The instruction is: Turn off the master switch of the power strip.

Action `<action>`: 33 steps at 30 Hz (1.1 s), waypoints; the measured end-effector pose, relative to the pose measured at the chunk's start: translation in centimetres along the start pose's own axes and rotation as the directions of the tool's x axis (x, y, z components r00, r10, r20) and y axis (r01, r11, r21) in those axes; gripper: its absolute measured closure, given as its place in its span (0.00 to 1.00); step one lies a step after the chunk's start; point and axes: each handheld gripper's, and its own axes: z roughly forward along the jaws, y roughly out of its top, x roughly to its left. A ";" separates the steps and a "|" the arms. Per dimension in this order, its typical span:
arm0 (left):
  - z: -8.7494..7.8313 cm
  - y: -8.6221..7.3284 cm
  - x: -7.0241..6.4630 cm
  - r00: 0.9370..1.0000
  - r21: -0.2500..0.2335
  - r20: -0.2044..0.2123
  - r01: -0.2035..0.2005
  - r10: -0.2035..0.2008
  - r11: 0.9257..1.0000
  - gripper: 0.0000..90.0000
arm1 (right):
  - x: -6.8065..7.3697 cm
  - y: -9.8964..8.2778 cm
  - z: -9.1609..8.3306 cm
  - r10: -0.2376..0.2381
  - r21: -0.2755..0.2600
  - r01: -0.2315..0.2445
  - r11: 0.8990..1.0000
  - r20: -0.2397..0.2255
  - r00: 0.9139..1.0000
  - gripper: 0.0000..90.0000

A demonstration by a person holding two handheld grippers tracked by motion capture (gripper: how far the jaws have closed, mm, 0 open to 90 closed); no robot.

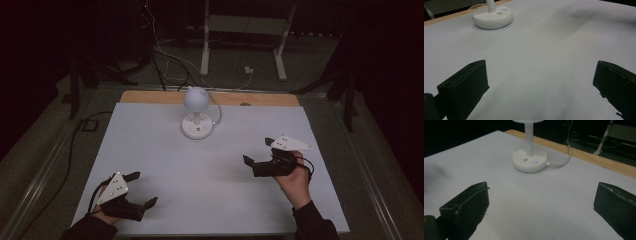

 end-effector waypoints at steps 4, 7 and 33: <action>0.0 0.0 0.0 1.000 -0.003 0.000 0.001 -0.001 1.000 0.00 | 0.1 0.9 0.6 -0.008 -0.007 0.008 1.000 -0.005 1.000 0.00; 0.0 0.0 0.0 1.000 -0.002 0.001 -0.001 0.001 1.000 0.00 | 0.2 1.5 1.1 -0.021 -0.009 0.021 1.000 -0.009 1.000 0.00; -0.1 0.1 -0.1 1.000 -0.002 0.003 -0.011 0.011 1.000 0.00 | 1.1 5.2 7.0 -0.059 0.007 0.059 0.998 -0.056 0.997 0.00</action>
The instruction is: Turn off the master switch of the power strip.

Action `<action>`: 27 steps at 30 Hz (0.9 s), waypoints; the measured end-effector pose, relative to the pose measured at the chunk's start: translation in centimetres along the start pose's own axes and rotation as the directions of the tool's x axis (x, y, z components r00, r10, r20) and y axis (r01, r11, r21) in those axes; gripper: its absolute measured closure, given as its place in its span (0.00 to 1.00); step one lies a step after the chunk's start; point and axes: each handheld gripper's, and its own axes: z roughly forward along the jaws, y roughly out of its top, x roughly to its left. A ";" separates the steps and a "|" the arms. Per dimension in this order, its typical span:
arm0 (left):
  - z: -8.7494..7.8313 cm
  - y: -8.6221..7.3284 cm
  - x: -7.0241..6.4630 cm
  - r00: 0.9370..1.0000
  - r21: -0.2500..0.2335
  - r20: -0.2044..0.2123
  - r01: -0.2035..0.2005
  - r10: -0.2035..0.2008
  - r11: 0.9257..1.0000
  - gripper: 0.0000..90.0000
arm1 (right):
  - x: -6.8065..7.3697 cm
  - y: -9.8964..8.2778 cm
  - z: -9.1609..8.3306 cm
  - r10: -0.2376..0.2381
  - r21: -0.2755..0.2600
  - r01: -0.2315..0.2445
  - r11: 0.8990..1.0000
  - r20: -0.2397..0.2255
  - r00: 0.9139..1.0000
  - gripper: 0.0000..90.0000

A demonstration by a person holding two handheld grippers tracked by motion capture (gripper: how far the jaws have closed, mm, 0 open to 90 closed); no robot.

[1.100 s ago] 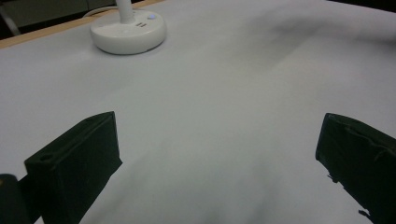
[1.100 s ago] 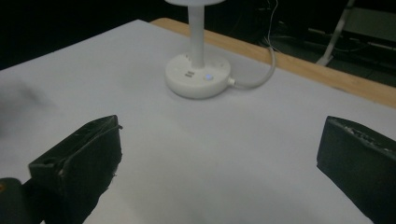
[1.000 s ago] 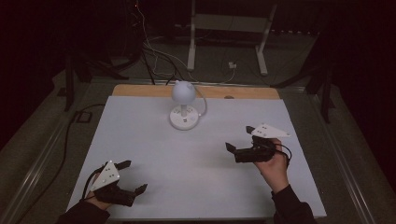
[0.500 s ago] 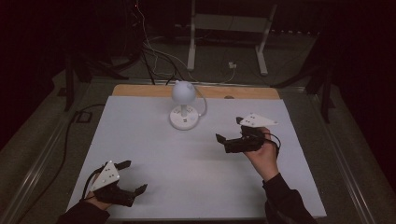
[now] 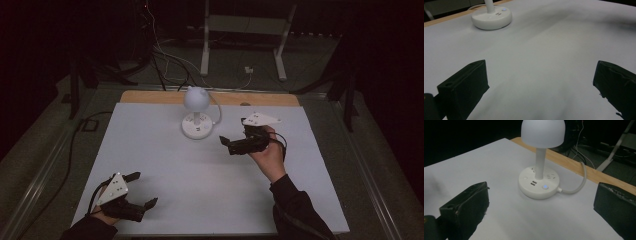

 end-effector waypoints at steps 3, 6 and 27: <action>0.0 0.0 0.0 1.000 -0.002 0.000 0.003 -0.003 1.000 0.00 | 0.0 0.3 0.8 -0.003 0.006 0.003 1.000 -0.007 1.000 0.00; 0.0 0.0 0.0 1.000 -0.002 -0.001 0.003 -0.003 1.000 0.00 | 0.0 0.5 1.7 0.000 0.005 0.000 1.000 -0.014 1.000 0.00; -0.2 0.0 0.0 1.000 -0.008 0.001 0.006 -0.006 1.000 0.00 | 0.5 0.7 8.1 -0.003 0.082 0.010 0.997 -0.081 0.997 0.00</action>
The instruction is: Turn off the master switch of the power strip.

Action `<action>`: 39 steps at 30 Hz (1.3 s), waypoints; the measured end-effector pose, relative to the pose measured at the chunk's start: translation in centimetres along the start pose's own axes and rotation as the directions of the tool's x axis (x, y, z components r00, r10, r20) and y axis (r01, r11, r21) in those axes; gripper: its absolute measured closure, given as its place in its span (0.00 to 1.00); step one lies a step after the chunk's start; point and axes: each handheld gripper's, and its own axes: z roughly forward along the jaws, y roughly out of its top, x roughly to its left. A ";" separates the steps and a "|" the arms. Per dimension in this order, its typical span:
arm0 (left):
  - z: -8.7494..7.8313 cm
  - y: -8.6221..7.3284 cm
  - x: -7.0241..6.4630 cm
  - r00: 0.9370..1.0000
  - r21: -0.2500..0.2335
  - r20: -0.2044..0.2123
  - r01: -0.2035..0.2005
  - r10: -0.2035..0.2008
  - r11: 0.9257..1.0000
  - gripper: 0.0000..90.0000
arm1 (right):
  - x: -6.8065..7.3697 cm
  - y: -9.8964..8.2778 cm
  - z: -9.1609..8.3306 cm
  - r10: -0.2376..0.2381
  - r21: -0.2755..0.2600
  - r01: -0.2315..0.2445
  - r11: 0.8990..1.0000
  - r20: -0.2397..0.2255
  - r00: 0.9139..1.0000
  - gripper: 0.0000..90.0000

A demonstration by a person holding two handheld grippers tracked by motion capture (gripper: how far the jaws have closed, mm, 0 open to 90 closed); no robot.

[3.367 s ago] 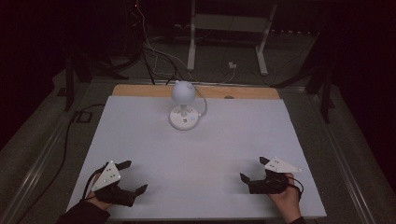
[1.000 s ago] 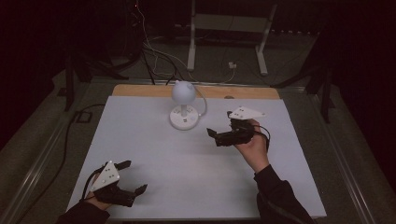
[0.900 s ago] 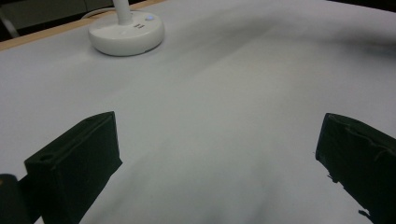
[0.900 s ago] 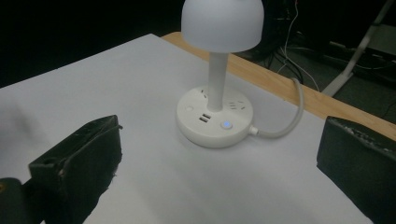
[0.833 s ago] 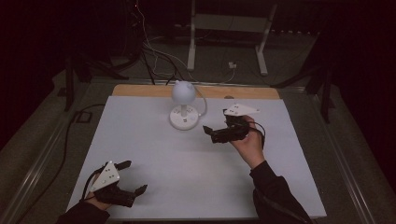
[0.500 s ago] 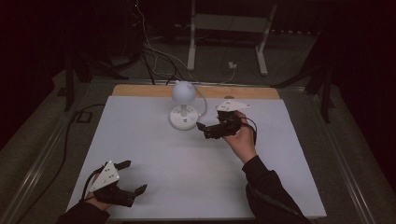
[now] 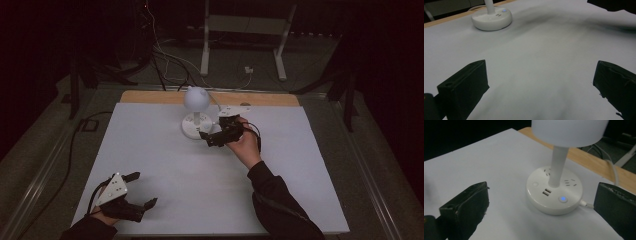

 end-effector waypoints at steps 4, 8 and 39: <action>0.0 0.0 0.0 1.000 -0.001 -0.001 0.001 -0.001 1.000 0.00 | -0.1 -0.2 1.0 0.002 0.012 -0.002 1.000 -0.011 1.000 0.00; 0.0 0.0 0.0 1.000 -0.001 0.001 0.001 -0.001 1.000 0.00 | -0.2 -0.4 1.9 -0.011 0.035 0.011 0.999 -0.011 1.000 0.00; -0.2 0.0 0.0 1.000 -0.007 0.014 0.011 -0.011 1.000 0.00 | -2.0 -1.0 5.8 0.131 0.040 -0.141 0.989 0.192 0.973 0.87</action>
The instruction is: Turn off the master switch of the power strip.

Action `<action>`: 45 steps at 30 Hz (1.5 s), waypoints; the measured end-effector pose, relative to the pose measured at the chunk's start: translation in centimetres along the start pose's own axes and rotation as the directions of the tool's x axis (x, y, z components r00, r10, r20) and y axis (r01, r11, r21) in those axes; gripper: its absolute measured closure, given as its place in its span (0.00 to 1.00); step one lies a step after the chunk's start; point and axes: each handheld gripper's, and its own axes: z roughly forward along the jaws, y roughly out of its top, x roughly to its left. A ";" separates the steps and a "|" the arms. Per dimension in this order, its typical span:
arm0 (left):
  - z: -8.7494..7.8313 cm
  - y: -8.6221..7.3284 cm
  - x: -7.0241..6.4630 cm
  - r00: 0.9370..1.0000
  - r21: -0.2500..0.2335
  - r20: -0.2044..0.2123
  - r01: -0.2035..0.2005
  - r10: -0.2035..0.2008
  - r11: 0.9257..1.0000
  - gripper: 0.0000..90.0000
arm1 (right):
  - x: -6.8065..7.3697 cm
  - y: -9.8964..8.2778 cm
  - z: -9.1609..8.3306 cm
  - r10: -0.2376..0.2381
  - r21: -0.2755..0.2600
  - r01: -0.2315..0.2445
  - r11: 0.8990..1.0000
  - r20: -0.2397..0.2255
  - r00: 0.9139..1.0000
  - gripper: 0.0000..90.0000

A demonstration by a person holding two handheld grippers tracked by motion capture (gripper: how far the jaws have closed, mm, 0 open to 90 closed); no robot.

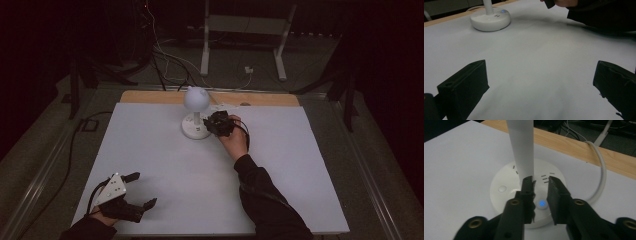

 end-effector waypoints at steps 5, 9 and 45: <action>0.0 0.0 0.0 1.000 0.002 0.000 0.000 0.000 1.000 0.00 | 0.1 0.0 0.4 -0.022 0.017 0.021 1.000 0.018 1.000 0.97; 0.0 0.0 0.0 1.000 0.001 -0.001 0.001 -0.001 1.000 0.00 | 0.1 -0.1 0.8 -0.025 0.031 0.023 0.999 0.052 0.998 1.00; 0.0 0.0 0.0 1.000 0.003 0.005 0.004 -0.004 1.000 0.00 | 0.6 -1.0 2.6 -0.050 0.089 0.041 0.995 0.099 0.994 1.00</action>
